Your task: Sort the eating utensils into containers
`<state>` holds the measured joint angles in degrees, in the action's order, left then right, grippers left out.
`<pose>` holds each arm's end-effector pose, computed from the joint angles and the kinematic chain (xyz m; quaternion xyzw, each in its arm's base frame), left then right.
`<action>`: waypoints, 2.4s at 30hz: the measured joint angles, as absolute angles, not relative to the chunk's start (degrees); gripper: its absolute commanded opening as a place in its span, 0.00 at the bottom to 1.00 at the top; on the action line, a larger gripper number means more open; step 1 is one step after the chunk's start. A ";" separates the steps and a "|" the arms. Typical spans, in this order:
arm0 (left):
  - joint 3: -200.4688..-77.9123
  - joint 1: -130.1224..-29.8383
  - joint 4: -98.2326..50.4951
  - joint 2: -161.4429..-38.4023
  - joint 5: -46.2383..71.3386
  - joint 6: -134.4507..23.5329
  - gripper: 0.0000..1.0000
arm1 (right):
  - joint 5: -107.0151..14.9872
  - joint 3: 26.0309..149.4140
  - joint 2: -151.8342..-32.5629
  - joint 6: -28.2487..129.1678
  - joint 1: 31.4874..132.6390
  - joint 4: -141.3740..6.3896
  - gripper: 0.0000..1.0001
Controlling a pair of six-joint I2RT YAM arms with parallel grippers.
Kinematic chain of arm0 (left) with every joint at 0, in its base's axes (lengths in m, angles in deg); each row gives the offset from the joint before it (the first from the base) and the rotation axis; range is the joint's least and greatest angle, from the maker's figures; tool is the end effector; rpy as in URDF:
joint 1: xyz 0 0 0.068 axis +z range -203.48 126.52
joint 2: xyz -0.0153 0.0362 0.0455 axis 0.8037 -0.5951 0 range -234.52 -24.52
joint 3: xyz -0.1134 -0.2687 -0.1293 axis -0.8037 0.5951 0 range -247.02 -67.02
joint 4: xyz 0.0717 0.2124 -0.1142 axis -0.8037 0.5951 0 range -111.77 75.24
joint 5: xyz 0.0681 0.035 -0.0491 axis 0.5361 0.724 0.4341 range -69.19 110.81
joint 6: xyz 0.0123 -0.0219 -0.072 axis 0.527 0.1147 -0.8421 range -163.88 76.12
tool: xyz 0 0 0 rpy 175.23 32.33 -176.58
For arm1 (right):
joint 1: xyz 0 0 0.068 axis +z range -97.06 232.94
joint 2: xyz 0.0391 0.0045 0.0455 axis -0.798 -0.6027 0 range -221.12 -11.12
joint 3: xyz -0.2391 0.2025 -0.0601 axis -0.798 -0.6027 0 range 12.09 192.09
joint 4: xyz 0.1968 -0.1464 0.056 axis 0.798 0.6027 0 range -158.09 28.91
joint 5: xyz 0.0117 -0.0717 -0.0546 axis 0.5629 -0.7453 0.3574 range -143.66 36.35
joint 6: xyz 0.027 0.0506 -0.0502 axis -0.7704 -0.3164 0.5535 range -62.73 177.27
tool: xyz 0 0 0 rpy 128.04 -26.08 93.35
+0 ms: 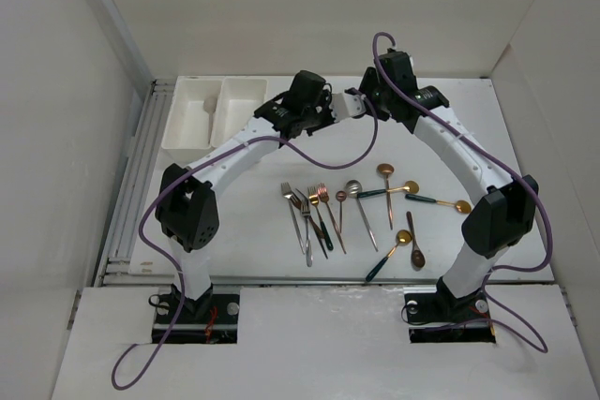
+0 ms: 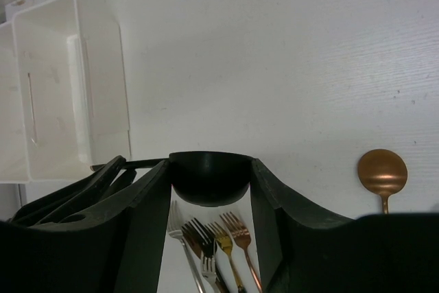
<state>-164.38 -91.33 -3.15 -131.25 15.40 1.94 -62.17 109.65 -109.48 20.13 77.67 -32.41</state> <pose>0.3697 -0.2950 0.3679 0.5891 0.6217 -0.0046 0.5161 0.3776 0.1635 0.3965 0.1295 0.8816 0.1740 0.4192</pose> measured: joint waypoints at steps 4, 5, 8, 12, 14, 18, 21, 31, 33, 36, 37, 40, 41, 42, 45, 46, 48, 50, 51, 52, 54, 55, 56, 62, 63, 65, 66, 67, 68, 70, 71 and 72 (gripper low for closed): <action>-164.49 -91.15 -2.02 -131.25 14.24 1.38 0.15 | -61.91 109.62 -109.48 20.24 77.67 -32.34 0.00; -164.56 -91.11 -1.60 -131.25 13.89 1.33 0.39 | -61.77 109.62 -109.48 20.24 77.69 -32.32 0.00; -164.69 -90.87 -0.73 -131.19 12.80 1.22 0.72 | -61.10 109.62 -109.48 19.91 77.69 -32.54 0.00; -164.71 -90.85 -0.29 -131.15 12.43 1.09 0.78 | -60.68 109.62 -109.48 19.80 77.69 -32.49 0.00; -164.71 -90.85 -0.31 -131.15 12.47 1.18 0.78 | -60.64 109.62 -109.48 19.80 77.67 -32.49 0.00; -164.38 -90.80 -1.36 -131.08 13.19 1.64 0.71 | -60.68 109.62 -109.48 19.73 77.65 -32.54 0.00; -163.77 -90.82 -2.63 -130.93 13.83 2.16 0.71 | -60.68 109.62 -109.48 19.73 77.60 -32.56 0.00; -161.21 -90.91 -6.78 -130.49 14.81 4.02 0.62 | -59.35 107.94 -109.07 18.27 77.19 -33.56 0.00; -160.95 -90.89 -6.89 -130.49 14.79 4.00 0.66 | -58.67 107.42 -109.05 17.88 76.99 -33.83 0.00; -160.27 -90.78 -6.89 -130.07 13.96 3.41 0.75 | -57.56 106.94 -108.96 17.33 76.90 -34.07 0.00; -160.23 -90.63 -6.72 -129.86 13.48 3.17 0.77 | -57.14 106.94 -108.94 17.16 76.90 -34.22 0.00; -159.99 -89.75 -6.19 -129.16 11.77 2.64 0.80 | -55.92 106.94 -108.46 16.67 76.90 -35.14 0.00; -159.73 -89.10 -5.43 -128.89 11.51 2.49 0.80 | -55.35 106.94 -108.02 16.48 76.79 -35.38 0.00; -159.42 -88.33 -5.27 -128.63 10.13 2.36 0.83 | -55.35 106.94 -107.34 16.48 76.62 -35.49 0.00; -158.33 -85.99 -4.22 -127.78 9.30 1.99 0.86 | -54.23 106.94 -106.40 16.28 76.22 -35.84 0.00; -157.45 -85.18 -4.05 -127.54 9.13 1.73 0.86 | -54.02 106.96 -105.92 16.26 76.16 -36.06 0.00; -155.99 -83.70 -3.85 -127.50 8.60 1.33 0.86 | -53.64 106.96 -105.09 16.24 76.16 -36.73 0.00; -154.59 -82.56 -3.88 -127.50 8.54 1.24 0.86 | -53.43 106.98 -104.55 16.24 76.16 -37.26 0.00; -154.20 -82.30 -3.81 -127.50 8.54 1.24 0.86 | -53.38 106.98 -104.46 16.26 76.16 -37.37 0.00; -154.11 -82.26 -3.74 -127.52 8.54 1.27 0.86 | -53.38 106.98 -104.46 16.26 76.16 -37.46 0.00; -154.15 -82.39 -3.83 -127.52 8.39 1.22 0.85 | -53.21 106.98 -104.46 16.24 76.14 -37.50 0.00; -154.24 -82.61 -4.01 -127.52 8.28 1.20 0.85 | -53.14 106.98 -104.46 16.24 76.14 -37.52 0.00; -154.44 -82.74 -4.07 -127.52 8.21 1.20 0.85 | -53.12 106.98 -104.46 16.24 76.14 -37.67 0.00; -156.30 -84.97 -4.92 -127.52 9.17 1.09 0.85 | -52.66 106.98 -104.46 16.24 76.25 -37.74 0.00; -156.51 -85.27 -5.16 -127.52 9.28 1.09 0.84 | -52.66 106.98 -104.46 16.24 76.25 -37.72 0.00; -156.93 -85.80 -5.45 -127.52 9.54 1.05 0.81 | -52.57 106.98 -104.46 16.24 76.25 -37.74 0.00; -157.10 -85.88 -5.54 -127.52 9.78 1.07 0.79 | -52.53 106.98 -104.46 16.24 76.25 -37.74 0.00; -157.17 -85.91 -5.73 -127.52 10.00 1.16 0.72 | -52.53 106.98 -104.46 16.24 76.25 -37.74 0.00; -157.19 -85.88 -5.89 -127.52 10.35 1.27 0.67 | -52.46 106.98 -104.46 16.24 76.27 -37.72 0.00; -157.19 -85.88 -5.91 -127.52 11.05 1.44 0.56 | -52.27 106.98 -104.46 16.26 76.31 -37.74 0.00; -157.19 -85.86 -5.91 -127.54 11.34 1.51 0.49 | -52.16 106.98 -104.46 16.26 76.38 -37.74 0.00; -157.19 -85.82 -5.93 -127.54 11.58 1.57 0.28 | -52.11 106.98 -104.46 16.26 76.49 -37.74 0.00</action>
<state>-157.19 -85.82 -5.93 -127.54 11.58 1.57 -52.11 106.98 -104.46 16.26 76.49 -37.74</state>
